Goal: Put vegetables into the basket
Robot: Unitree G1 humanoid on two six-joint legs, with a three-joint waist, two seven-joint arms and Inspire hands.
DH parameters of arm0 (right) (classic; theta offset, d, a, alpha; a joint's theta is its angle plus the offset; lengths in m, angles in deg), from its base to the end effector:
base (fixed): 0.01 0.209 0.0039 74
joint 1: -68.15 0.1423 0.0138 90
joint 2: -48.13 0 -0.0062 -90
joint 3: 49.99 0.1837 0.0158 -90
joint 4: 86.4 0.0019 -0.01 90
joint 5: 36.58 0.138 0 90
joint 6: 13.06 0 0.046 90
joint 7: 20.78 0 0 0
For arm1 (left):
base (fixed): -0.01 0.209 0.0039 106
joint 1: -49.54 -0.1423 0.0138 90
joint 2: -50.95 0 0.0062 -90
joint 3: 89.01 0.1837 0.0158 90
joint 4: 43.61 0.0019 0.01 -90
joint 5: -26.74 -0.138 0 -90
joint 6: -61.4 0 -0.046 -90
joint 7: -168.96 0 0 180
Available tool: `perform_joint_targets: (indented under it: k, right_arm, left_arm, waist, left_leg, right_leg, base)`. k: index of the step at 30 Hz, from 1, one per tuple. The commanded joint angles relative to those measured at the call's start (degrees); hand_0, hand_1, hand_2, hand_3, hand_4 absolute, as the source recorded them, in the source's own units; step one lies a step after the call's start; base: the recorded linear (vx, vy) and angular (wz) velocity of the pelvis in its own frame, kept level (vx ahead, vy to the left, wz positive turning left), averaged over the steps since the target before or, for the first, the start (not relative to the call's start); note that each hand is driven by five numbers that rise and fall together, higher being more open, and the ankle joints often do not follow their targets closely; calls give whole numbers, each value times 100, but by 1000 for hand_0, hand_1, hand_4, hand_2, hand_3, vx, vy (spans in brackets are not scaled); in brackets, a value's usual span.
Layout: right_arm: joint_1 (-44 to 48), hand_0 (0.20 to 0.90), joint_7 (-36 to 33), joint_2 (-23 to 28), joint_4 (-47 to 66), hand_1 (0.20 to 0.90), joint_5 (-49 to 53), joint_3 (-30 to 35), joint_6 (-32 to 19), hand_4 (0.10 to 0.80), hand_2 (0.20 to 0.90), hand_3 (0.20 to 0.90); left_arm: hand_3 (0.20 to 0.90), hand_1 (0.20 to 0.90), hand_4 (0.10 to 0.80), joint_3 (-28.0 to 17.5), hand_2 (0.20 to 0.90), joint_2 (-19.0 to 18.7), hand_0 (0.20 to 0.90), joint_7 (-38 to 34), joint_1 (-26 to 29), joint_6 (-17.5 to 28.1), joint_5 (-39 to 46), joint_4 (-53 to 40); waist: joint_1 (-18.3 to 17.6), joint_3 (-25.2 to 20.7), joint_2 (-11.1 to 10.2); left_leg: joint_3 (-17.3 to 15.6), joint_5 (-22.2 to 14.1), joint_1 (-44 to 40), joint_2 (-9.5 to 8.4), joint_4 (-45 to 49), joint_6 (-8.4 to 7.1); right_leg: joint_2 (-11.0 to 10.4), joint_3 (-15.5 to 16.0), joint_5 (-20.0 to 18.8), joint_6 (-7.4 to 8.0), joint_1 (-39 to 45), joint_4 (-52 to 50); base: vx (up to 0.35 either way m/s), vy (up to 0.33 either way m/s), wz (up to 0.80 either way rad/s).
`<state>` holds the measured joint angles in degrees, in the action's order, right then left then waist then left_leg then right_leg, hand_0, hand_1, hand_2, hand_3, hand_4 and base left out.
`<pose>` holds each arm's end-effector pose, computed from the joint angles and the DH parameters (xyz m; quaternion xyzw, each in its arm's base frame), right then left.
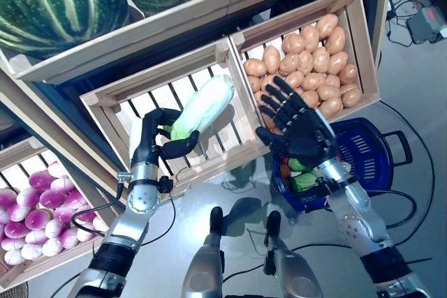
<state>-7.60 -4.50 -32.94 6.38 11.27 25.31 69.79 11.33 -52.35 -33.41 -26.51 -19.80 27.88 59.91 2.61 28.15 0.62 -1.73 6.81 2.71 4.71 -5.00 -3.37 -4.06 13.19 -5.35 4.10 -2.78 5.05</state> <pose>0.2414 -0.1670 0.1066 0.1751 -0.1392 0.2962 0.9286 0.2477 0.2151 0.0730 0.2387 -0.1068 0.1103 0.9589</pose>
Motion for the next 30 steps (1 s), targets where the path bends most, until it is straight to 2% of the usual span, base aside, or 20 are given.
perform_joint_targets:
  k: [1, 4, 14, 21, 27, 30]
  right_arm:
    - [-207, 900, 712, -84, 668, 900, 527, -344, 107, 800, 900, 900]
    - [-275, 900, 834, -170, 618, 900, 725, -487, 479, 800, 900, 900]
    - [-391, 900, 599, -505, 605, 900, 979, -693, 514, 800, 900, 900]
    - [-316, 900, 47, -723, 421, 900, 1023, -698, -40, 800, 900, 900]
    - [-262, 900, -406, -953, 197, 900, 1095, -583, -454, 800, 900, 900]
    - [-280, 900, -420, -1002, 189, 900, 1103, -521, -622, 800, 900, 900]
  left_arm:
    - [300, 300, 400, 230, 300, 128, 300, -38, 139, 391, 214, -199]
    - [300, 300, 400, 346, 300, 210, 300, 164, 56, 307, 159, -242]
    - [300, 300, 400, 615, 300, 270, 300, 438, -11, 169, 185, -307]
    - [300, 300, 400, 792, 300, 340, 300, 567, -13, 118, 273, -355]
    - [300, 300, 400, 786, 300, 414, 300, 301, -35, 9, 345, -301]
    - [300, 300, 400, 757, 300, 441, 300, 186, -67, -38, 351, -291]
  waist:
    - [20, -1361, -250]
    - [75, -1557, -259]
    - [70, -1839, -260]
    - [78, -1948, -232]
    - [67, -2045, -214]
    - [63, -2073, -211]
  left_leg:
    - [68, -124, 136, 27, 0, -266]
    - [97, -210, -13, 29, 0, -267]
    - [114, -388, -299, 18, 0, -219]
    - [106, -498, -461, -7, 0, -171]
    - [105, -554, -539, -12, 0, -142]
    - [101, -569, -562, -11, 0, -131]
  right_leg:
    - [-344, 167, 153, 229, 392, -5]
    - [-370, 213, 167, 255, 501, -5]
    - [-399, 169, 193, 294, 691, -5]
    - [-442, 133, 191, 332, 784, -5]
    - [-462, 84, 191, 351, 817, -5]
    - [-466, 77, 190, 358, 825, -5]
  base:
    - [127, 4, 7]
    - [119, 0, 3]
    - [69, 16, 1]
    - [52, 12, 1]
    - [29, 11, 0]
    - [0, 0, 0]
